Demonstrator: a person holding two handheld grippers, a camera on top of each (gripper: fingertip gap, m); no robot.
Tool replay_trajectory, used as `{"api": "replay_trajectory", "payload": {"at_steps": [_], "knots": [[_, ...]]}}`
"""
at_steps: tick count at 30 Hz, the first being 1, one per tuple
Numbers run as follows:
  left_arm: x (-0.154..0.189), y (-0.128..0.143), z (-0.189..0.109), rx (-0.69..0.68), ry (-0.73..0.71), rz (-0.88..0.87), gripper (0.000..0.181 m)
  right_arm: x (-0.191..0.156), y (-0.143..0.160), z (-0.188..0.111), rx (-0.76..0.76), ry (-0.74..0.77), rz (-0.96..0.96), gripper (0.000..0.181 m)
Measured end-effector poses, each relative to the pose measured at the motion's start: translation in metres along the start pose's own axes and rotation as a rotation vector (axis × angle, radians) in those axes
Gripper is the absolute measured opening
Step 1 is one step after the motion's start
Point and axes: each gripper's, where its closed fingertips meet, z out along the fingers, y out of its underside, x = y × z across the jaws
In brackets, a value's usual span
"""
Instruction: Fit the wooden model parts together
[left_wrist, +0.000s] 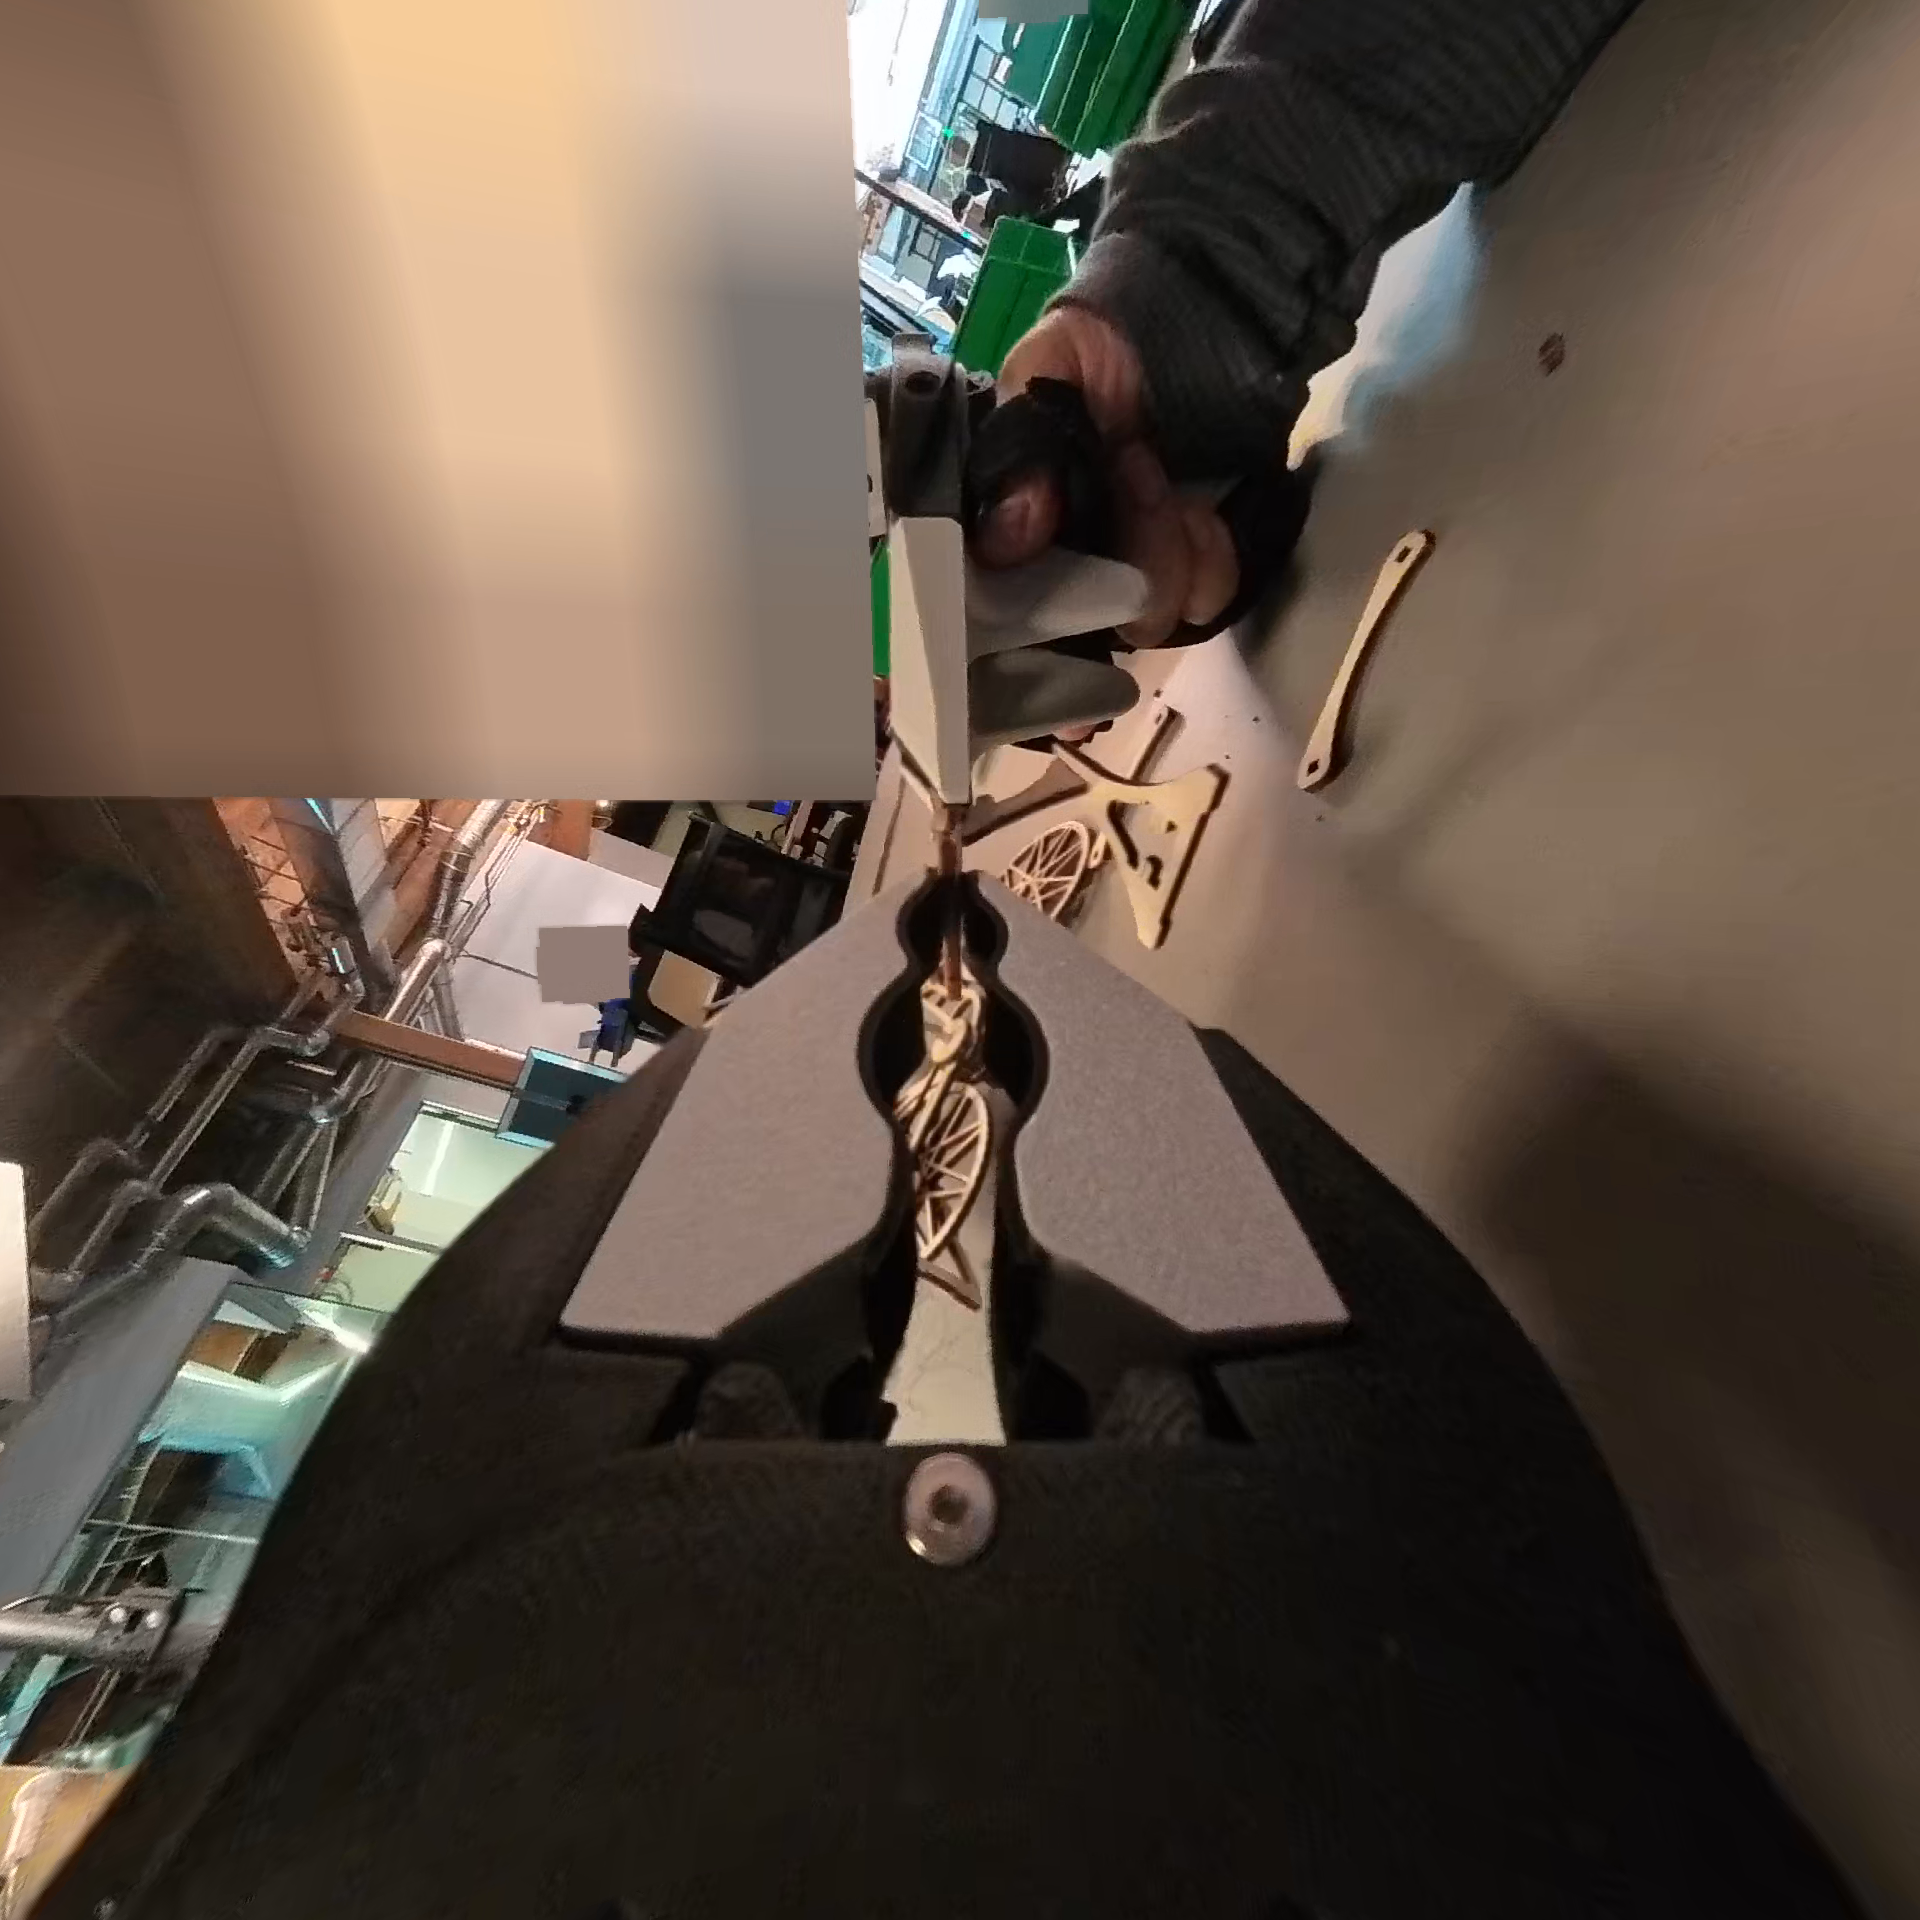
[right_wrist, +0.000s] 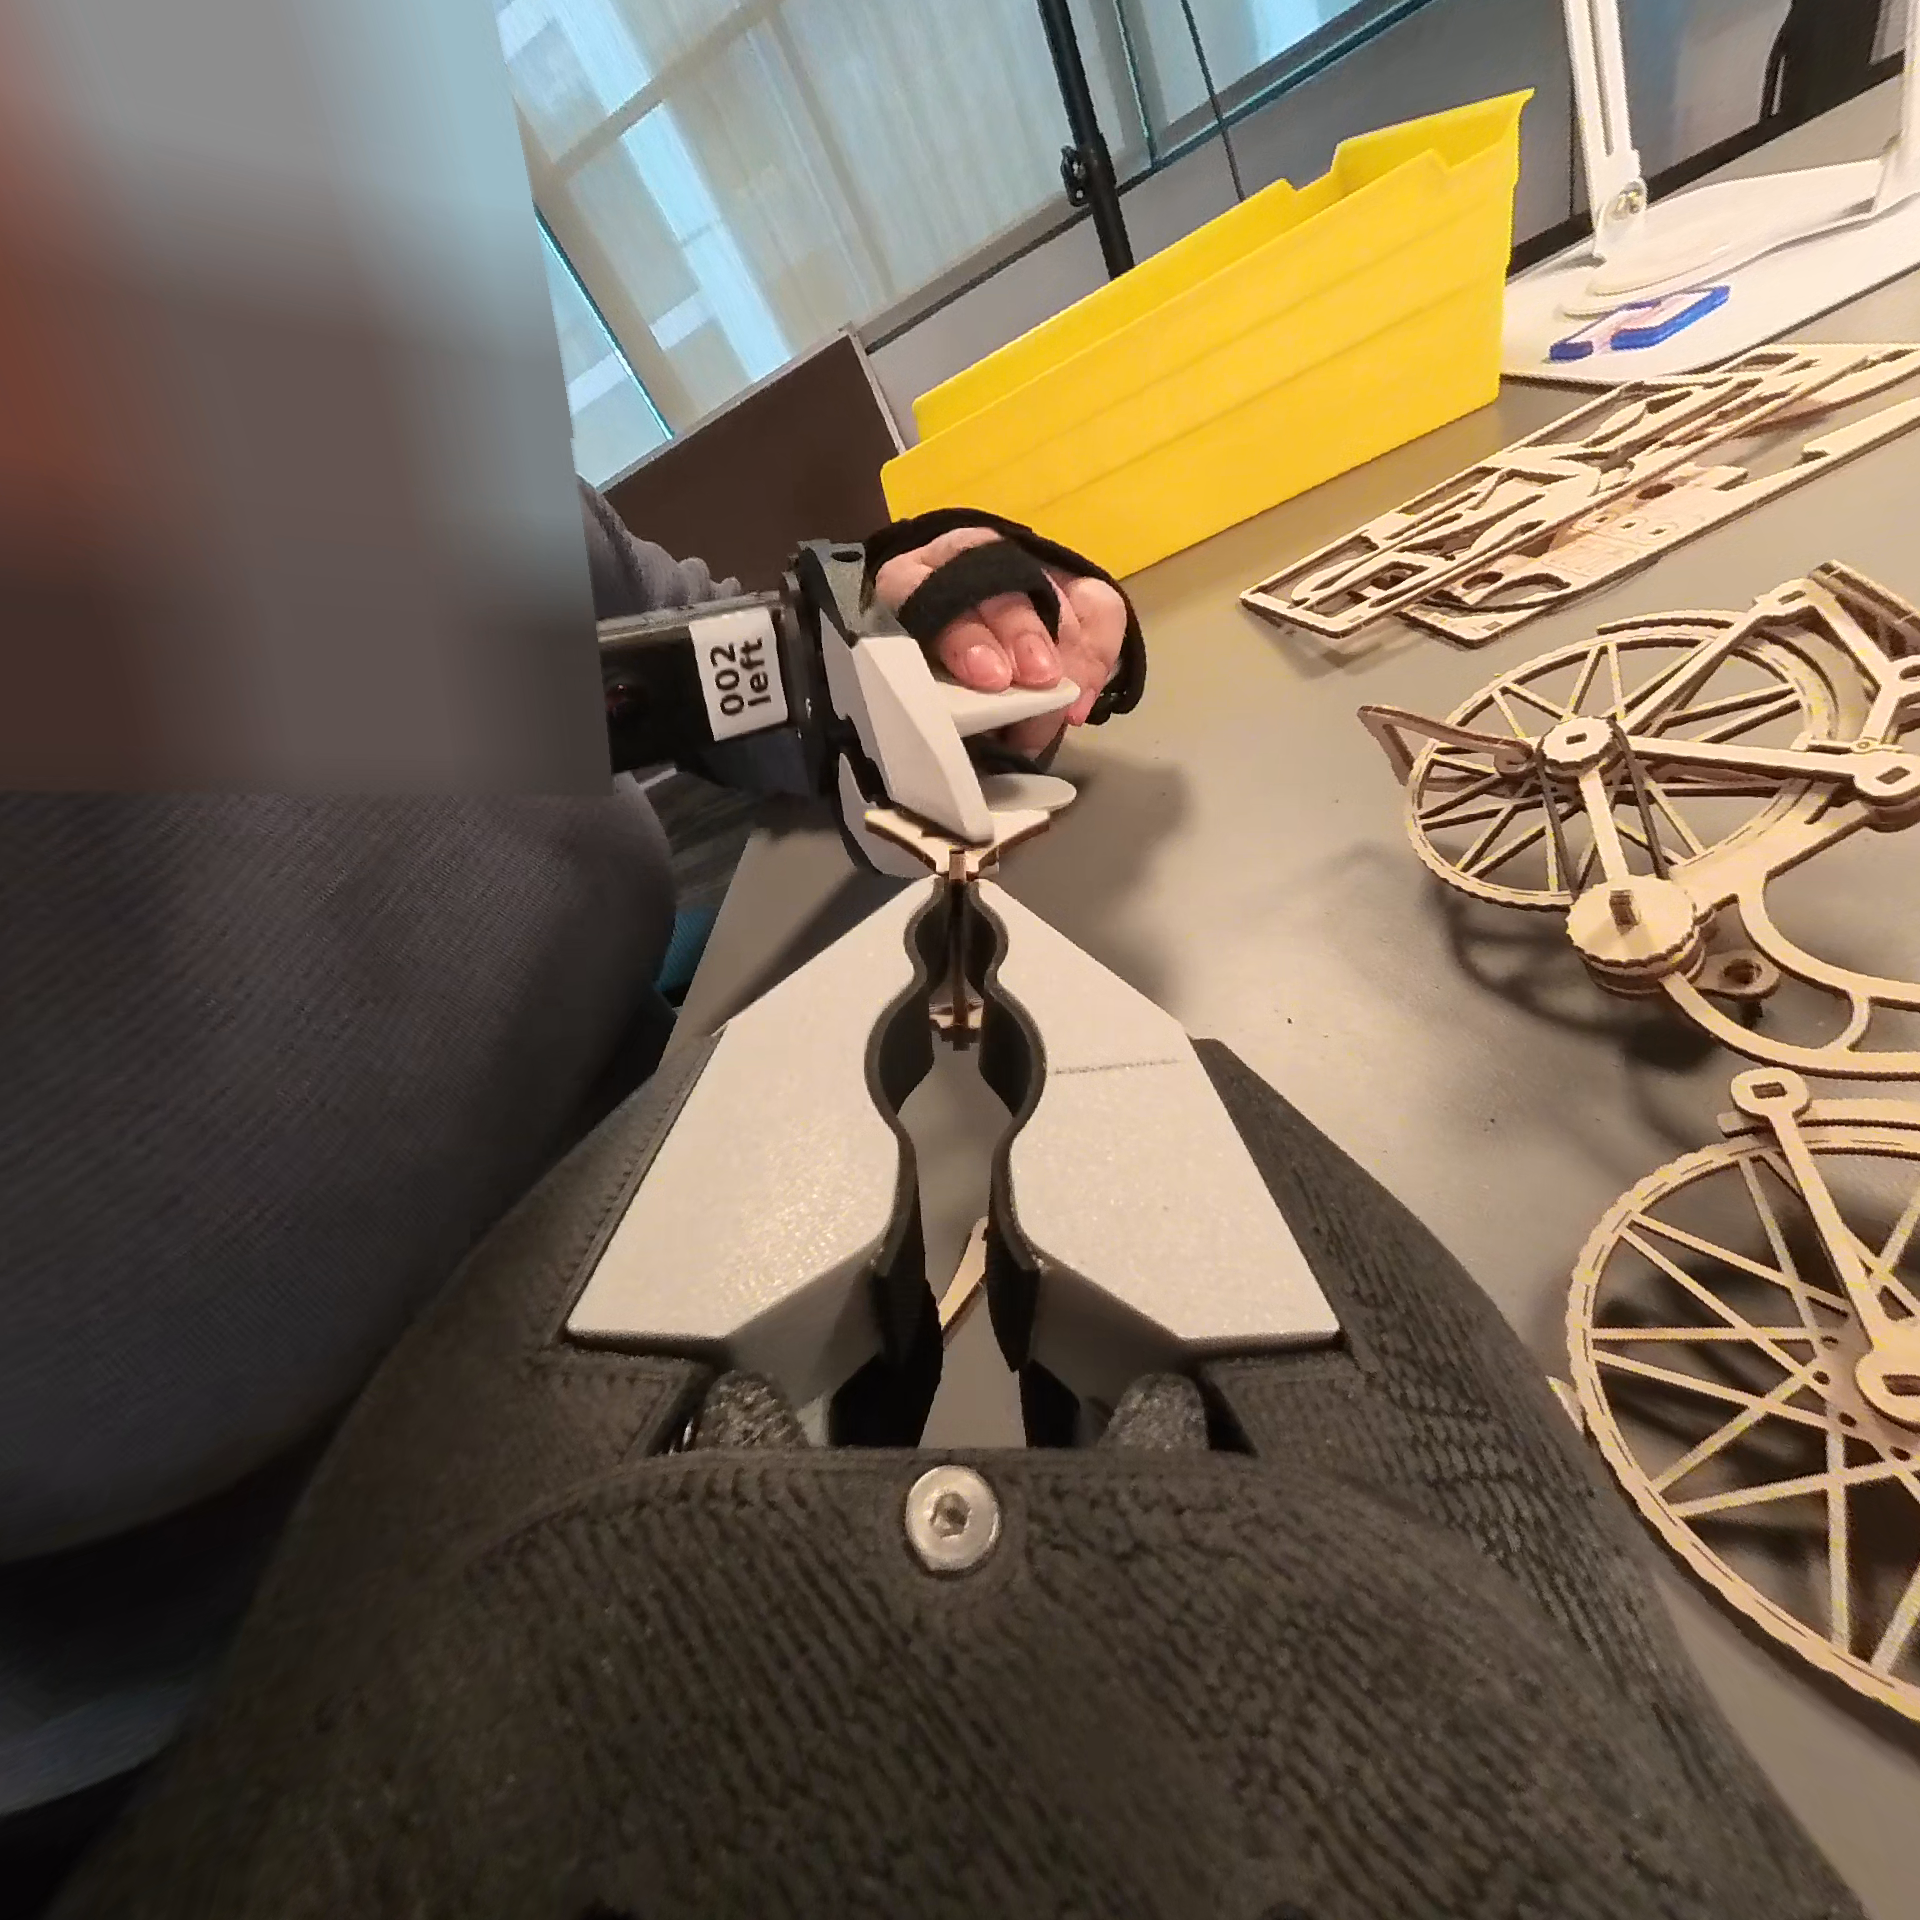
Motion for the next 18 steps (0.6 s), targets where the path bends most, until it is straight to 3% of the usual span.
{"api": "replay_trajectory", "payload": {"at_steps": [18], "knots": [[0.008, 0.011, 0.004, -0.091, 0.067, -0.042, 0.002, 0.007, 0.001, 0.001, 0.007, 0.032, 0.045, 0.000]]}}
